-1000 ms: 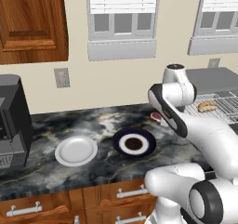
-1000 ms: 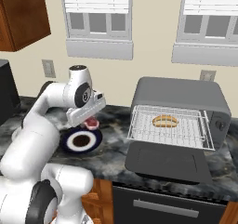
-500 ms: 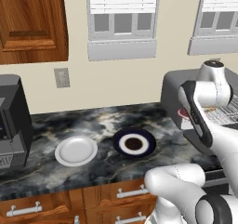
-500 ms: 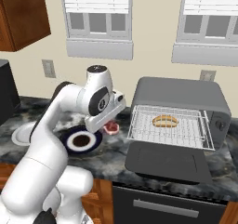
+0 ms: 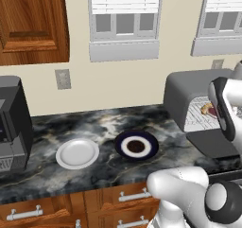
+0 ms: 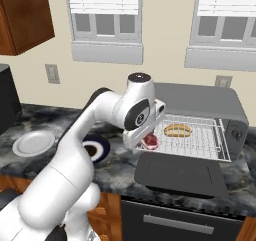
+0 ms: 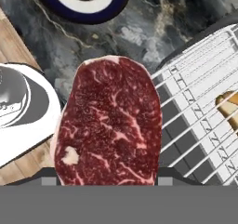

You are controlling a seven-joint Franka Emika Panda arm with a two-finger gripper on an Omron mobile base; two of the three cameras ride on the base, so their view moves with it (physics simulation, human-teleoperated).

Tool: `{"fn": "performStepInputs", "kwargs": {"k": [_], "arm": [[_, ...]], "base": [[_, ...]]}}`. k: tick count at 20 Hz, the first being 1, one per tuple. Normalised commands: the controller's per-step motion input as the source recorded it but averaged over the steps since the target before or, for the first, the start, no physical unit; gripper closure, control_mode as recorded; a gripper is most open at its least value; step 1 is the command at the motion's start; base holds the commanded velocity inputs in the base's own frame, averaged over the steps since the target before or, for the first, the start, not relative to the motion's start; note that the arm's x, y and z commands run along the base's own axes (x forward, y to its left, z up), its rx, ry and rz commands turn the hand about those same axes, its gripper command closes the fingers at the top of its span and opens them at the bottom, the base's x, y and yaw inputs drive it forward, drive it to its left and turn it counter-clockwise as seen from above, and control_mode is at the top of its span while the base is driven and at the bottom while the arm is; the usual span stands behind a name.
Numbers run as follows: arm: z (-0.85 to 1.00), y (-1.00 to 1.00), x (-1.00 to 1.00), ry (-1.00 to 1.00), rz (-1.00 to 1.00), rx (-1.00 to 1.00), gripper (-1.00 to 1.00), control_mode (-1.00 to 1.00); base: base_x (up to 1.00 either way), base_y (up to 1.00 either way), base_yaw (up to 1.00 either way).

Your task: Open the toaster oven door. Place the hotdog bun on the bottom rack in the toaster oven and place the steak on the top rack.

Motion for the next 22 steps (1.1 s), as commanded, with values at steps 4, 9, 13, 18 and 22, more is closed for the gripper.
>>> {"fn": "performStepInputs", "kwargs": {"k": [4, 9, 13, 18, 22], "arm": [[-0.02, -0.78, 0.02, 0.00, 0.00, 0.00, 1.00, -1.00], [-0.02, -0.39, 0.13, 0.00, 0.02, 0.00, 1.00, -1.00], [-0.01, -0.17, 0.27, 0.00, 0.10, 0.00, 1.00, -1.00], [-0.13, 0.00, 0.22, 0.00, 0.13, 0.00, 1.00, -1.00], [-0.32, 0.00, 0.06, 0.00, 0.10, 0.00, 1.00, -1.00]], "base": [[0.00, 0.00, 0.00], [0.00, 0.00, 0.00], [0.00, 0.00, 0.00], [0.00, 0.00, 0.00], [0.00, 0.00, 0.00]]}}
